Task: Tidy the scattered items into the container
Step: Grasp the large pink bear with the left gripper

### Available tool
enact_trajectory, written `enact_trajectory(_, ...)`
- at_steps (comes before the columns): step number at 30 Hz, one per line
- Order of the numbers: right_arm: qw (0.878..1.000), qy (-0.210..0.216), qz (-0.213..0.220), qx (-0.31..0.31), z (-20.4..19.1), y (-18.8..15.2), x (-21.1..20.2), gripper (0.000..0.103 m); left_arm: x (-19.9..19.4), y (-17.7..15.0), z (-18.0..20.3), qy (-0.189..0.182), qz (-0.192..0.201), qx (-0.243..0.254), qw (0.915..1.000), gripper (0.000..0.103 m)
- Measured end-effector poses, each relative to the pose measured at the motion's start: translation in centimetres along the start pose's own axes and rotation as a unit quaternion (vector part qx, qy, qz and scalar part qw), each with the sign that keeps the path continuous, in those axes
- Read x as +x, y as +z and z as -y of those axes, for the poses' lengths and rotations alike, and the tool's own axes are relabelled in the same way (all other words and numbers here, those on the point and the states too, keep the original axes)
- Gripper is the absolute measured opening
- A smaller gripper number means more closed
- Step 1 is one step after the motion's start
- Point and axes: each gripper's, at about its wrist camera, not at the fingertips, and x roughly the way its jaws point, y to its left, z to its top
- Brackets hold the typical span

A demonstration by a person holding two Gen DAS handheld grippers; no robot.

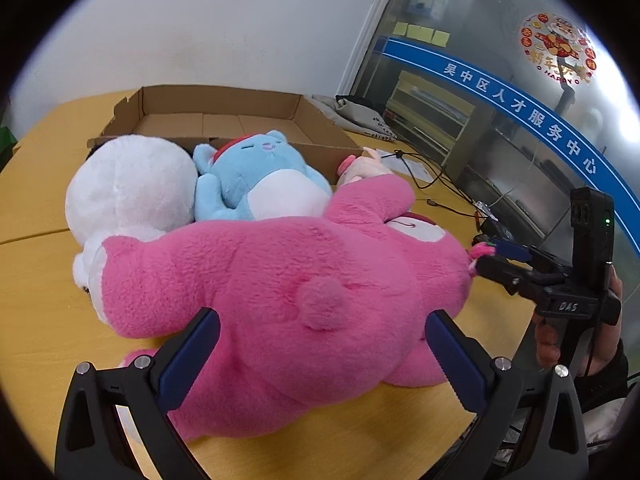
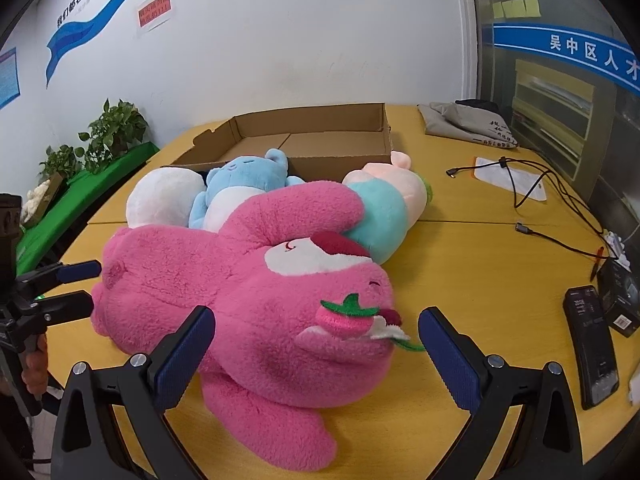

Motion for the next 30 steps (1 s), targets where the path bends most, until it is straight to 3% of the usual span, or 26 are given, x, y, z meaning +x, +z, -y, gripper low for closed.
enact_trajectory(5, 0.999, 0.039, -0.018, 0.016, 2.5, 0.1, 3.6, 0.103, 2.3, 0.2, -3.2, -0.008, -0.014, -0.027, 0.9995, 0.102)
enact_trajectory(10, 0.994, 0.096, -0.048, 0.029, 3.3, -0.9, 7.6, 0.103, 4.3, -0.3, -4.8, -0.055, -0.032, -0.035, 0.9974, 0.102)
enact_trajectory(14, 0.988, 0.131, -0.058, 0.051, 4.1, -1.4, 9.1, 0.103, 4.7, -0.4, -5.3, -0.074, -0.041, -0.050, 0.9951, 0.092)
enact_trajectory(15, 0.987, 0.138, -0.060, 0.056, 4.1, -1.5, 9.2, 0.102, 4.7, -0.3, -5.2, -0.078, -0.044, -0.049, 0.9948, 0.084)
enact_trajectory(21, 0.989, 0.133, -0.041, 0.047, 2.9, -2.0, 7.7, 0.077, 3.4, -0.2, -4.3, -0.081, -0.046, -0.046, 0.9946, 0.056)
enact_trajectory(25, 0.990, 0.131, -0.024, 0.037, 1.6, -2.2, 5.1, 0.068, 1.4, -0.1, -3.2, -0.074, -0.033, -0.042, 0.9958, 0.053)
enact_trajectory(30, 0.989, 0.142, 0.025, 0.028, 0.2, -0.4, 0.4, 0.066, -4.2, 2.0, -0.7, -0.070, 0.024, -0.003, 0.9972, 0.053)
